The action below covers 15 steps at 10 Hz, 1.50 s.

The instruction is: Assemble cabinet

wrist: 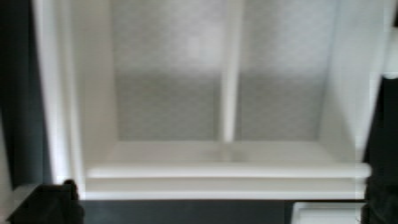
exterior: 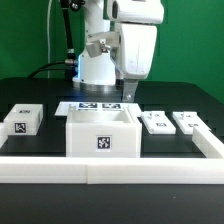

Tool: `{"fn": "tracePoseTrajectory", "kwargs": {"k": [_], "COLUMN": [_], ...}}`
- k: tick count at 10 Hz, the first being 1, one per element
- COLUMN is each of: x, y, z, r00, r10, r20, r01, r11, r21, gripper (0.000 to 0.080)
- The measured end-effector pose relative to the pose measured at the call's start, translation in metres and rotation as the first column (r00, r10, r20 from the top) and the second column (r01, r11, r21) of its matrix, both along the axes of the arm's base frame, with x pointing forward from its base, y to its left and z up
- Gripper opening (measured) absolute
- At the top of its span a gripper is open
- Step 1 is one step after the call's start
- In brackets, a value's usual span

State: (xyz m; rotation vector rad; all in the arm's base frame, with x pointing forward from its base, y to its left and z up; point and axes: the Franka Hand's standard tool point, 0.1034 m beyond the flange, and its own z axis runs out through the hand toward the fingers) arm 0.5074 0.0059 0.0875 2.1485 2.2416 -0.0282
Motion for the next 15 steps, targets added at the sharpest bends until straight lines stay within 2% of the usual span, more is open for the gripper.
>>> {"fn": "tracePoseTrajectory", "kwargs": {"k": [4, 9, 15], "x": [-0.025, -0.065, -0.074], "y": [0.000, -0.010, -0.013], "z": [-0.006, -0.026, -0.042], "r00": [1.000, 0.998, 0.995], "r10": [-0.001, -0.022, -0.034], "r20": [-0.025, -0.065, -0.092], "r01": [0.000, 0.022, 0.035], "r11": [1.000, 1.000, 0.999], "r21": [-0.001, 0.005, 0.011], "gripper": [0.0798, 0.0798, 0.0798]}}
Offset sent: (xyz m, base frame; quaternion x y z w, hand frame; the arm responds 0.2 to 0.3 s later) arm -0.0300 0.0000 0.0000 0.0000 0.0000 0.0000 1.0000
